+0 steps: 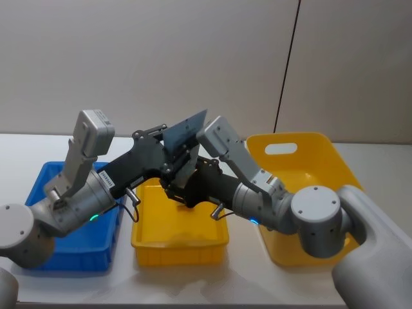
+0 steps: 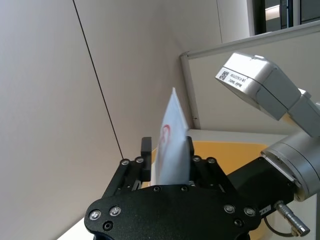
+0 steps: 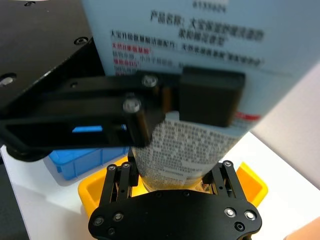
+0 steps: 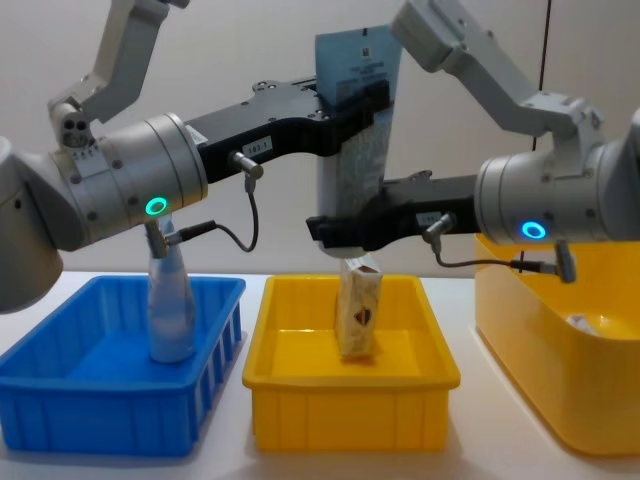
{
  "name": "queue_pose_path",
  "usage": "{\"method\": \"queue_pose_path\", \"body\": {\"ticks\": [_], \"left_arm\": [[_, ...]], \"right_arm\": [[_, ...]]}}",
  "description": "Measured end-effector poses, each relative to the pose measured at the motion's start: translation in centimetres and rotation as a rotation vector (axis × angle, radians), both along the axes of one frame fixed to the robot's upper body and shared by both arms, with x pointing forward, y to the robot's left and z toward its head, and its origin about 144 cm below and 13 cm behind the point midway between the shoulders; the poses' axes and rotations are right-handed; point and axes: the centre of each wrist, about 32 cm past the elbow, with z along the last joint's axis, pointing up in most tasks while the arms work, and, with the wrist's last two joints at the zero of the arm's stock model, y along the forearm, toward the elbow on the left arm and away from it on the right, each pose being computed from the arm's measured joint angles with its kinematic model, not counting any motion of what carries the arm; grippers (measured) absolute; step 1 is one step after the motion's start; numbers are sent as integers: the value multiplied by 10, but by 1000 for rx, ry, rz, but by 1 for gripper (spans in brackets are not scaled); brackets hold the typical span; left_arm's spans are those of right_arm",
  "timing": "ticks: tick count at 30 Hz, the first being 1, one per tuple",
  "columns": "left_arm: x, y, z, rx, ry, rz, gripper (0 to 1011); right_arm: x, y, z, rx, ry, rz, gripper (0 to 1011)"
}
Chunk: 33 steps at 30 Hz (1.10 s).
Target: Bimanual collaborative sorting of washing and personal care products
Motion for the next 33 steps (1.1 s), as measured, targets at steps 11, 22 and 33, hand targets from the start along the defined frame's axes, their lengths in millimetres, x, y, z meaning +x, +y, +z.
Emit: {"method": "queue_pose_path", "body": {"ticks": [11,22,33], "left_arm": [[0,0,0,0,0,0,633],[0,0,0,0,0,0,949],[0,0,0,0,0,0,1001]], "right_arm": [[-1,6,-2,6,0,-1,637],[-3,8,0,30,3,-72,637],[-2,3,2,46,21,-204,635]]}}
